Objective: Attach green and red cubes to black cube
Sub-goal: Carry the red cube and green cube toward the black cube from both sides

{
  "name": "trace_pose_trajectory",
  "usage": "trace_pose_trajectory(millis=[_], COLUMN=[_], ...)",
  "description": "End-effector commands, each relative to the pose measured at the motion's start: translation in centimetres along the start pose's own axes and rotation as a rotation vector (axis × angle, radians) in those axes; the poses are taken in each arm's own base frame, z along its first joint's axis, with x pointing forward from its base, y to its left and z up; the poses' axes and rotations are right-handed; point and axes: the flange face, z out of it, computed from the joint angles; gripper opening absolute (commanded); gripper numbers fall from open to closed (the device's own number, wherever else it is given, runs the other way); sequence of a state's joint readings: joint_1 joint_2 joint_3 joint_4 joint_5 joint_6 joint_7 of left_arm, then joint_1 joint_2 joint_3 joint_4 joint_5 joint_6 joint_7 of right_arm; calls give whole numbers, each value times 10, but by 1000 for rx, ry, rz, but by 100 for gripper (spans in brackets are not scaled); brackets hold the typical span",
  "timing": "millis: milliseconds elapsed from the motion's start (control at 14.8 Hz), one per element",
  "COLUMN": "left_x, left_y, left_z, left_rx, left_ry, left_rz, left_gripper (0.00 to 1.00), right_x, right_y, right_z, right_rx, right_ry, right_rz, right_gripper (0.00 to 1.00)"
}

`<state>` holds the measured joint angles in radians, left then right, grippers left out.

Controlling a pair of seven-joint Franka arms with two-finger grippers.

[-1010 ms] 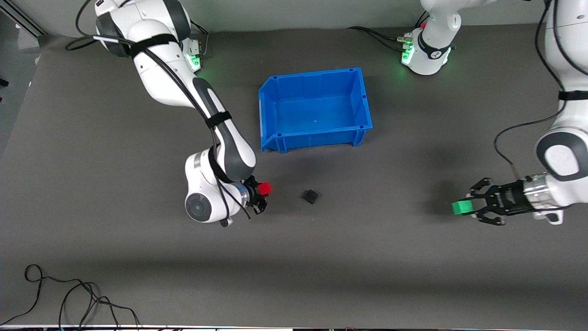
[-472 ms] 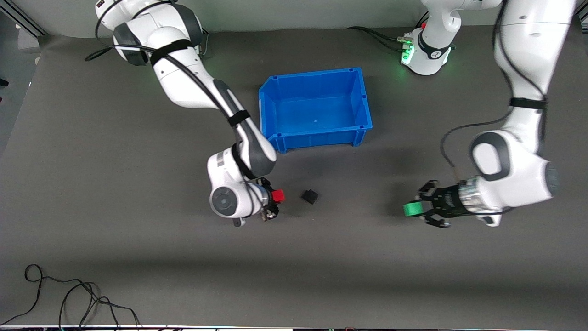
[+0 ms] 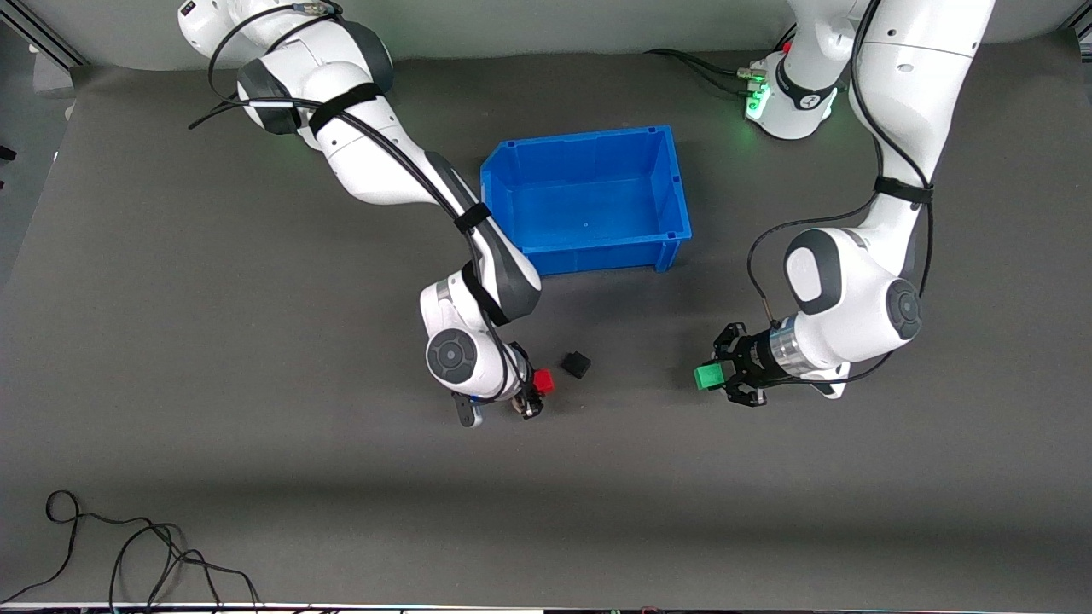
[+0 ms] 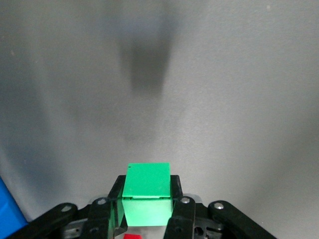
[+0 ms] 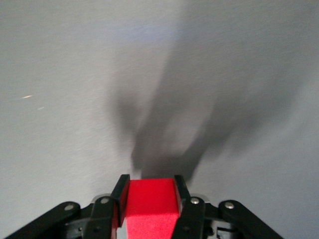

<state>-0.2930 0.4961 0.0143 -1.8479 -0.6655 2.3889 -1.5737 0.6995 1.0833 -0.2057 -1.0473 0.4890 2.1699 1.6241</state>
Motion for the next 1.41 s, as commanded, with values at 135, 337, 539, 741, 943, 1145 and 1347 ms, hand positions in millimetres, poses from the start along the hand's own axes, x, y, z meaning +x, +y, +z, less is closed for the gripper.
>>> trace_pose_trajectory(millis=[135, 337, 539, 741, 943, 1145, 1347], left_x=[-11, -12, -12, -23, -36, -53, -64], left_y=[-15, -16, -18, -25, -35, -46, -55], left_z=[1, 2, 4, 15, 39, 62, 88], left_rx=[-12, -9, -5, -19, -57, -94, -121], left_ry=[13, 14, 17, 23, 37, 42, 51], left_rz=[-25, -27, -43, -40, -26, 5, 21], left_gripper=[0, 0, 0, 0, 0, 0, 0], right_x=[-26, -37, -39, -43, -42, -50, -60], right_y=[3, 8, 9, 9, 7, 9, 13], right_z=[11, 15, 16, 15, 13, 15, 20], right_rx=[17, 10, 8, 8, 16, 14, 16], right_ry=[22, 23, 19, 10, -13, -15, -38], right_rz=[-22, -35, -36, -37, 38, 91, 117], right_gripper=[0, 0, 0, 0, 0, 0, 0])
